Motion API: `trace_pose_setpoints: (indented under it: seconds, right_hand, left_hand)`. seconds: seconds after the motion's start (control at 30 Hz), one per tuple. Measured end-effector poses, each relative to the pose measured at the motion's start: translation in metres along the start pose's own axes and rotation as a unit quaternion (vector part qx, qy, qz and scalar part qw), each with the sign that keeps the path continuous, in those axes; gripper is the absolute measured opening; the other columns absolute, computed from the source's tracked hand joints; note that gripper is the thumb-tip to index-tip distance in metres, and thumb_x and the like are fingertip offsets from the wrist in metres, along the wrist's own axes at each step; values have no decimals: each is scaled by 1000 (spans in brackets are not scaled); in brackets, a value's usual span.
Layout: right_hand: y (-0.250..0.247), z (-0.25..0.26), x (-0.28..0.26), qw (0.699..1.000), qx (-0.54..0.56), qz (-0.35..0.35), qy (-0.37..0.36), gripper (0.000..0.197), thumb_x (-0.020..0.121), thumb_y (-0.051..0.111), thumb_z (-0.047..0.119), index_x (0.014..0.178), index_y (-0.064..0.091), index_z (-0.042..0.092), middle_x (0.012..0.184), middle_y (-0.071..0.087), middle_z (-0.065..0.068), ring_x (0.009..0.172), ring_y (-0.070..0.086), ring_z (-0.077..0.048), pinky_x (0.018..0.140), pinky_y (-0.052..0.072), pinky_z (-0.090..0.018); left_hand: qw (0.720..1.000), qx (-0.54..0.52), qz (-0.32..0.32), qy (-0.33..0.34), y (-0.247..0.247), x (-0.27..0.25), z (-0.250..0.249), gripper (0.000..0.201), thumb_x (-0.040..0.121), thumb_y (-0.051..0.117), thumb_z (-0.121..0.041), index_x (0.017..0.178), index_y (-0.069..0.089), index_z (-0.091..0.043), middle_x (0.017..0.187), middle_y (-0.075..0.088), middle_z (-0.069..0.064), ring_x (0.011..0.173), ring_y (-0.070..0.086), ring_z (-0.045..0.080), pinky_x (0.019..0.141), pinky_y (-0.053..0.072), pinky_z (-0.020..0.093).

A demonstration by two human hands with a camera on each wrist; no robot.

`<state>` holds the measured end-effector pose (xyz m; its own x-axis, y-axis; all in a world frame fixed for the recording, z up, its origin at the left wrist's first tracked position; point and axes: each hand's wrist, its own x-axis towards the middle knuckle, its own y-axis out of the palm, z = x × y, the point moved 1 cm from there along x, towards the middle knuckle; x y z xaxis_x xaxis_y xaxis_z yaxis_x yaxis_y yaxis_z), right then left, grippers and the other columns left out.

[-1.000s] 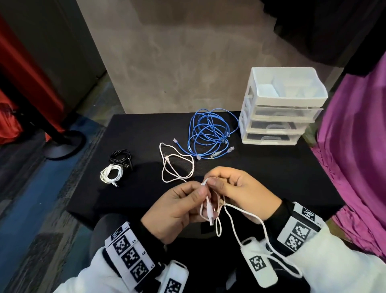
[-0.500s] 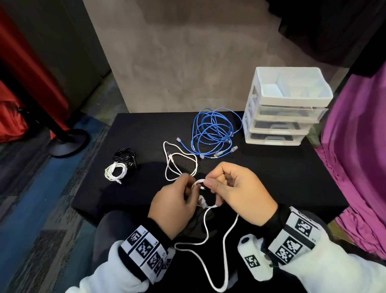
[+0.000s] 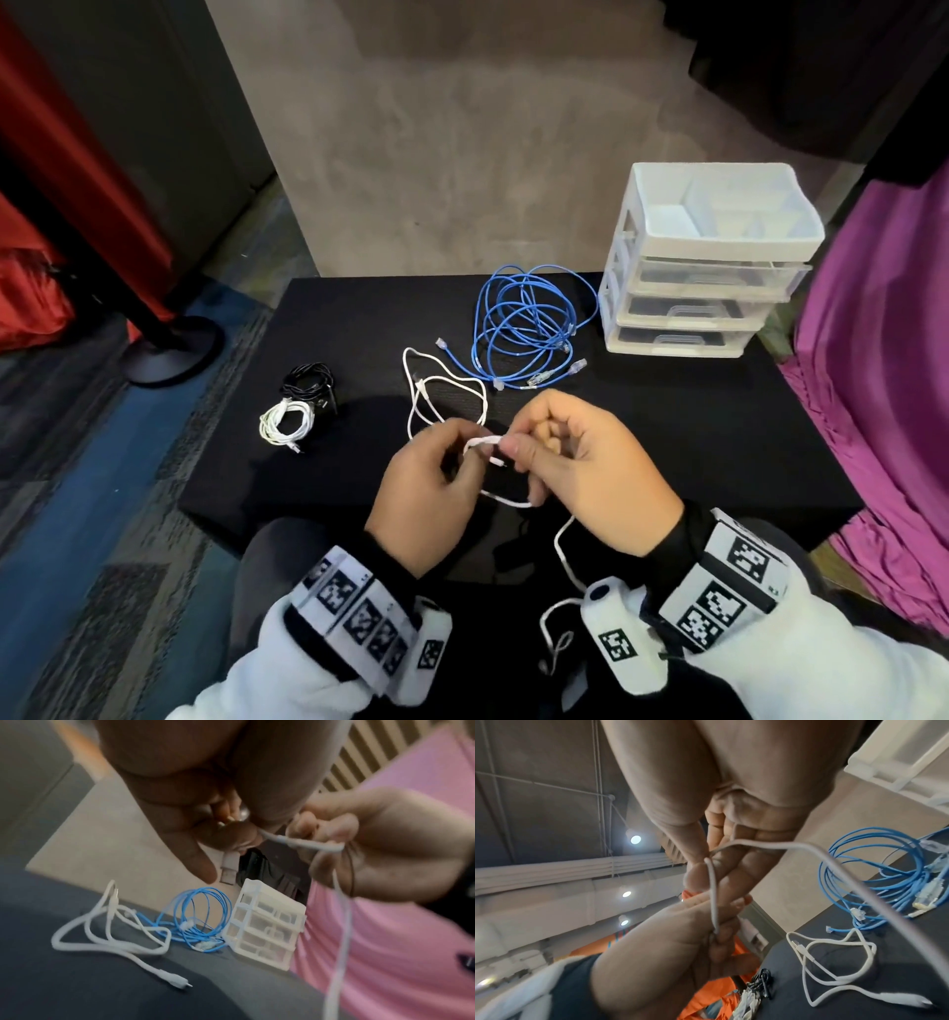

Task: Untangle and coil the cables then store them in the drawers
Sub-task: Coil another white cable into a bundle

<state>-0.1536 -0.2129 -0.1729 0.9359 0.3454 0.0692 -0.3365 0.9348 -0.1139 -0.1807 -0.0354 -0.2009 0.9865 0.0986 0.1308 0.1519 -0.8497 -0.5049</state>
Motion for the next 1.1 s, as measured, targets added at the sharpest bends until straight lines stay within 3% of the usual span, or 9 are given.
trace_pose_setpoints:
  seconds: [0.1, 0.23, 0.3, 0.43, 0.63, 0.77, 0.87, 0.97, 1.1]
  right_hand:
    - [-16, -5, 4, 1000, 9, -27, 4, 12, 95, 69, 6, 88, 61, 2, 69, 63, -14, 52, 56, -23, 57, 45, -30]
    - [-13, -12, 0, 998, 30, 53, 27, 12, 100, 65, 13, 93, 59, 5, 71, 59, -21, 63, 59, -31, 56, 52, -36]
    - [-9, -15, 0, 998, 22, 48, 24, 12, 102, 62, 15, 94, 58, 7, 72, 60, -17, 62, 55, -29, 52, 52, -37]
    - [-13, -14, 7, 1000, 10, -18, 18, 15, 101, 62, 13, 88, 56, 10, 71, 66, -8, 57, 63, -26, 40, 41, -29]
    - [-29, -14, 19, 997, 16, -79, -3, 15, 100, 64, 14, 86, 59, 11, 72, 68, -15, 53, 56, -24, 43, 34, -28]
    - [-28, -29, 13, 996, -37, -84, -1, 22, 98, 68, 21, 81, 59, 10, 60, 62, -10, 47, 46, -16, 48, 36, -20]
    - [-18, -49, -1, 990, -141, 1, 19, 27, 101, 62, 32, 79, 63, 17, 64, 64, -11, 50, 46, -6, 57, 38, -23]
    - [-3, -58, -19, 975, -197, 91, 41, 24, 104, 55, 38, 92, 71, 25, 65, 67, -1, 53, 53, -2, 59, 44, -24]
    - [18, -45, -37, 949, -247, 196, -16, 21, 103, 52, 37, 97, 66, 23, 63, 62, 13, 58, 57, -4, 63, 48, -25]
  left_hand:
    - [977, -185, 82, -74, -5, -4, -4, 30, 93, 66, -43, 75, 72, -20, 95, 68, 8, 82, 65, 11, 82, 52, 30]
    - [828, -505, 107, -220, -8, -10, -21, 32, 95, 58, -29, 71, 62, -7, 80, 64, 11, 71, 69, 17, 78, 62, 33]
    - [792, -547, 122, -241, -7, -12, -26, 31, 98, 53, -27, 76, 57, -5, 73, 56, 8, 52, 58, 10, 69, 61, 31]
    - [815, -491, 188, -242, -4, -12, -29, 29, 104, 43, -24, 83, 54, -7, 80, 54, 8, 39, 32, 5, 59, 54, 28]
    - [843, -447, 220, -200, 1, -14, -27, 35, 108, 44, -26, 81, 50, -6, 80, 61, 10, 60, 64, 18, 99, 56, 46]
    - [832, -489, 172, -197, -2, -15, -25, 34, 103, 51, -29, 77, 54, -7, 91, 69, 18, 64, 69, 21, 93, 59, 44]
    - [810, -543, 110, -192, -12, -11, -28, 32, 103, 42, -28, 80, 49, -7, 122, 70, 23, 77, 75, 19, 85, 63, 37]
    - [803, -572, 59, -157, -17, 0, -24, 30, 107, 35, -23, 88, 49, -4, 135, 63, 23, 121, 67, 28, 95, 59, 38]
    - [874, -468, 5, -131, -9, 7, -7, 26, 107, 38, -17, 91, 53, -3, 135, 66, 14, 125, 64, 29, 99, 56, 43]
